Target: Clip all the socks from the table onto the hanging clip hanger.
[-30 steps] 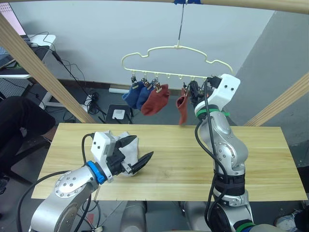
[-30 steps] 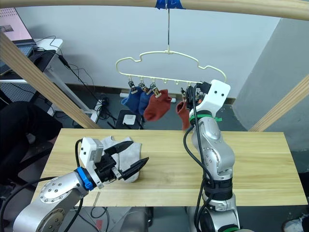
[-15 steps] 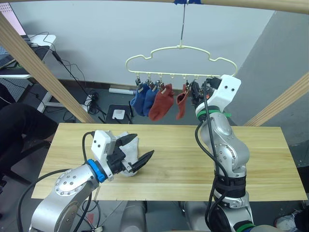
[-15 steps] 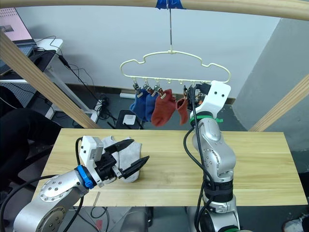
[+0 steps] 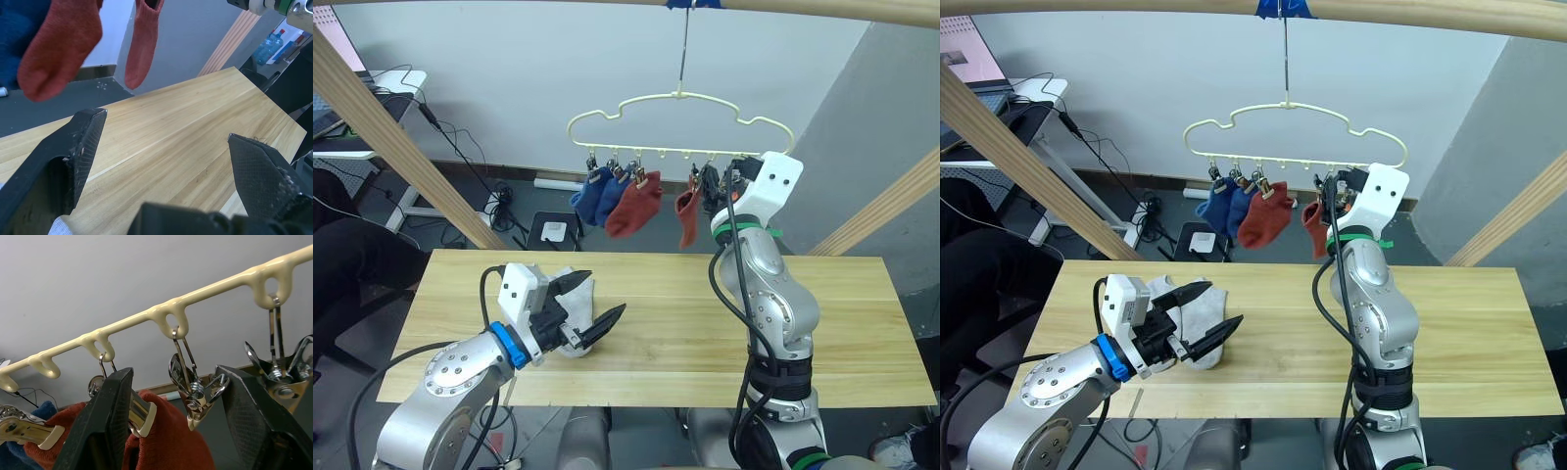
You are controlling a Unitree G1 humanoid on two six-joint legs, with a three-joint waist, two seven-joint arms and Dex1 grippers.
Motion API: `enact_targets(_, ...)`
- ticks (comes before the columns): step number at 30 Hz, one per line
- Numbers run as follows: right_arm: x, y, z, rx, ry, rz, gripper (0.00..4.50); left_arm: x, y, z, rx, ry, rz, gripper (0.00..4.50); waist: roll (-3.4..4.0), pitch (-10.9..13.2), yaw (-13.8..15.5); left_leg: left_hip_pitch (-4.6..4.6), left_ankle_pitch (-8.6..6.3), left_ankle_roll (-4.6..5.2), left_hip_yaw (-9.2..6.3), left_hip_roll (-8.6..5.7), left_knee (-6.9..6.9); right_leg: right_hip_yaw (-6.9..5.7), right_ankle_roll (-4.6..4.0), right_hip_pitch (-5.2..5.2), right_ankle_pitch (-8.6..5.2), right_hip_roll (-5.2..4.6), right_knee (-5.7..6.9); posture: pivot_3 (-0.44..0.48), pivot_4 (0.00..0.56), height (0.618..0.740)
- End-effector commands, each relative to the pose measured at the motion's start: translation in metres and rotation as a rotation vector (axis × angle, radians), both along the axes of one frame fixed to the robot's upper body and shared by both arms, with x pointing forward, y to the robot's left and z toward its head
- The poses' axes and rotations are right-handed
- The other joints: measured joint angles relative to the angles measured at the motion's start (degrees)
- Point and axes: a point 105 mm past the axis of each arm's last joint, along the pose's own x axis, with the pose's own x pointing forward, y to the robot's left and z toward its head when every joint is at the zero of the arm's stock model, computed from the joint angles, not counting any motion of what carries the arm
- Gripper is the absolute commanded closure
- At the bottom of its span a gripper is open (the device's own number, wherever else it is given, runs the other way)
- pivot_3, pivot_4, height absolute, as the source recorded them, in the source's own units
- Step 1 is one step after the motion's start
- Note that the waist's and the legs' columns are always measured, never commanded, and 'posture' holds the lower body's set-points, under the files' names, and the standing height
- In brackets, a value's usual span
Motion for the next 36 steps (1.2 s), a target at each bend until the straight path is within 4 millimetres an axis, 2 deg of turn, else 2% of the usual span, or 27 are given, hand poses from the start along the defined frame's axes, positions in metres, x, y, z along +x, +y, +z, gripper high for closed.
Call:
enact_targets(1,-0.005,0.009,0.013,0.041,-0.049,0.026,1.72,-0.004,-0.004,0.008,-0.001,-0.037,-0.019,0.0,0.0,0.0,0.0,0.0,0.0,0.0,0.0,0.0,0.0,0.0,0.0,0.0,0.0,0.0,0.0,-0.002,0.305,0.74)
enact_targets(14,-0.001,0.012,0.013,0.045,-0.054,0.028,1.72,-0.004,-0.003,0.009,-0.001,-0.039,-0.013,0.0,0.0,0.0,0.0,0.0,0.0,0.0,0.0,0.0,0.0,0.0,0.0,0.0,0.0,0.0,0.0,0.009,0.306,0.74)
enact_targets(17,0.001,0.01,0.012,0.04,-0.056,0.011,2.25,-0.005,-0.003,0.009,-0.001,-0.04,-0.014,0.0,0.0,0.0,0.0,0.0,0.0,0.0,0.0,0.0,0.0,0.0,0.0,0.0,0.0,0.0,0.0,0.009,0.306,0.74)
enact_targets(23,0.003,0.009,0.016,0.039,-0.078,0.005,4.16,-0.005,-0.005,0.009,-0.003,-0.037,-0.018,0.0,0.0,0.0,0.0,0.0,0.0,0.0,0.0,0.0,0.0,0.0,0.0,0.0,0.0,0.0,0.0,0.007,0.309,0.74)
enact_targets(24,0.003,0.01,0.017,0.038,-0.082,0.006,4.28,-0.006,-0.005,0.009,-0.003,-0.036,-0.018,0.0,0.0,0.0,0.0,0.0,0.0,0.0,0.0,0.0,0.0,0.0,0.0,0.0,0.0,0.0,0.0,0.007,0.309,0.74)
enact_targets(31,0.002,0.01,0.018,0.027,-0.091,0.015,4.29,-0.006,-0.007,0.008,-0.008,-0.033,-0.022,0.0,0.0,0.0,0.0,0.0,0.0,0.0,0.0,0.0,-0.01,0.0,0.0,0.0,0.0,0.0,0.0,0.001,0.311,0.74)
enact_targets(36,0.007,0.003,0.019,0.018,-0.093,0.068,4.29,-0.003,-0.004,0.007,0.007,-0.037,-0.018,0.0,0.01,0.0,0.0,0.0,0.0,0.0,0.0,0.0,0.0,0.0,0.0,0.0,0.0,0.0,0.0,-0.003,0.309,0.74)
